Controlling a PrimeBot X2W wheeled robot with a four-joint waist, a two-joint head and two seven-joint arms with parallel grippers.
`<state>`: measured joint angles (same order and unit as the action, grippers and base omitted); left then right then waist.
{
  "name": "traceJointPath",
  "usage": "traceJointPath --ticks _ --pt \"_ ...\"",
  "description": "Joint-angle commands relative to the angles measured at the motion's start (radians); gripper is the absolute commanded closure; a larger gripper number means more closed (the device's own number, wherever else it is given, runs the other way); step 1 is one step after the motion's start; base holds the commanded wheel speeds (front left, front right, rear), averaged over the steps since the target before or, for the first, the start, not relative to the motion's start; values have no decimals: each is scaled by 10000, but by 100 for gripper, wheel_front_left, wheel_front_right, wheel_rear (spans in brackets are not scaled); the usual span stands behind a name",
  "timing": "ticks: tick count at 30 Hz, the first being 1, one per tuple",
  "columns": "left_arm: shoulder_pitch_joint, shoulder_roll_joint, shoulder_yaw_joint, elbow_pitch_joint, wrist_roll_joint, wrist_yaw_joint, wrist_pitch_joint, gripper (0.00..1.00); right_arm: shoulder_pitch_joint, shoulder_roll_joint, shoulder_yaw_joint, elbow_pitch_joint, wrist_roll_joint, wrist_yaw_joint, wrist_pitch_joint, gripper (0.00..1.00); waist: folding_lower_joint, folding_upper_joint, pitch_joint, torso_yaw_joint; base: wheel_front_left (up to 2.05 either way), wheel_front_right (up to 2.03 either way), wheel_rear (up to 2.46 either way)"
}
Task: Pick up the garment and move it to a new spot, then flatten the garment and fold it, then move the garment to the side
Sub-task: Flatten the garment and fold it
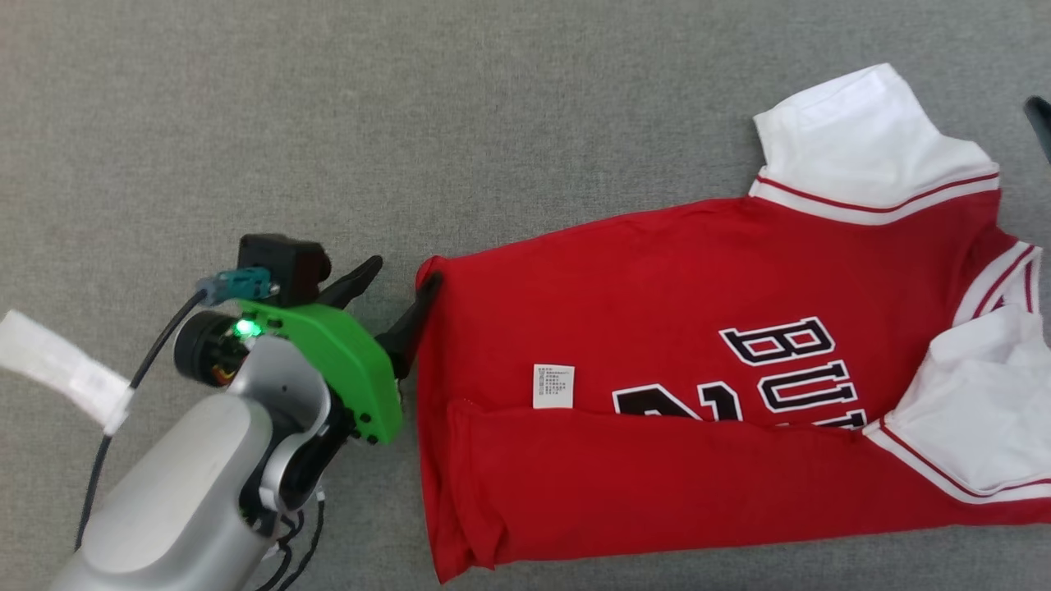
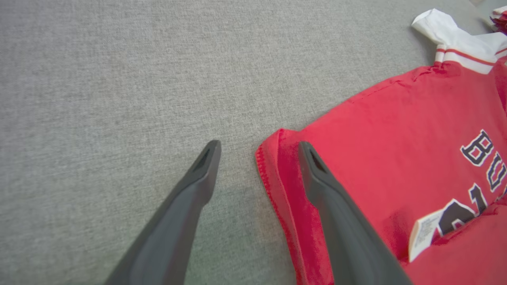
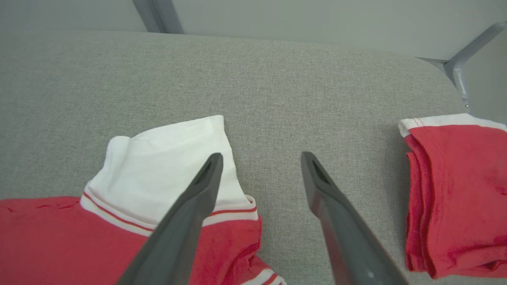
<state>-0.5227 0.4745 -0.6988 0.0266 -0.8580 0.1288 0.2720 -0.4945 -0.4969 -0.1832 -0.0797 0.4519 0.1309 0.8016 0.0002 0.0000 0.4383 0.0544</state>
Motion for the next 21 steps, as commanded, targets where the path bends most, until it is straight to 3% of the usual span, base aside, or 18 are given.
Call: traceJointPath --ticks 1,7,15,17,18,20,21 --pt "-389 -206 -146 332 143 -148 102 0 -578 151 261 457 -386 -5 46 0 -2 0 1055 563 0 0 0" --pt "-1040 -804 -661 1400 275 -673 208 0 -1962 414 1073 2382 -1382 -7 -84 0 -2 0 1214 922 0 0 0" --pt "-1158 -980 -881 1320 38 -1127 358 0 -2330 416 1842 3529 -1101 -4 -460 0 -2 0 1195 1063 0 0 0" --pt "-1157 -1030 -976 1179 -91 -1302 520 0 -2360 377 2064 3622 -906 -2 -559 57 -2 0 1202 1037 0 0 0" --pt "-1144 -1058 -1019 1127 -191 -1387 616 29 -2384 375 2169 3662 -822 -2 -635 94 -2 0 1205 1011 0 0 0" --pt "-1175 -1039 -1083 1100 -235 -1451 710 70 -2443 328 2314 3759 -664 -4 -737 100 -2 0 1202 957 0 0 0" --pt "-1190 -1065 -1087 1092 -284 -1484 729 85 -2463 303 2398 3781 -566 -4 -792 100 -2 0 1203 930 0 0 0"
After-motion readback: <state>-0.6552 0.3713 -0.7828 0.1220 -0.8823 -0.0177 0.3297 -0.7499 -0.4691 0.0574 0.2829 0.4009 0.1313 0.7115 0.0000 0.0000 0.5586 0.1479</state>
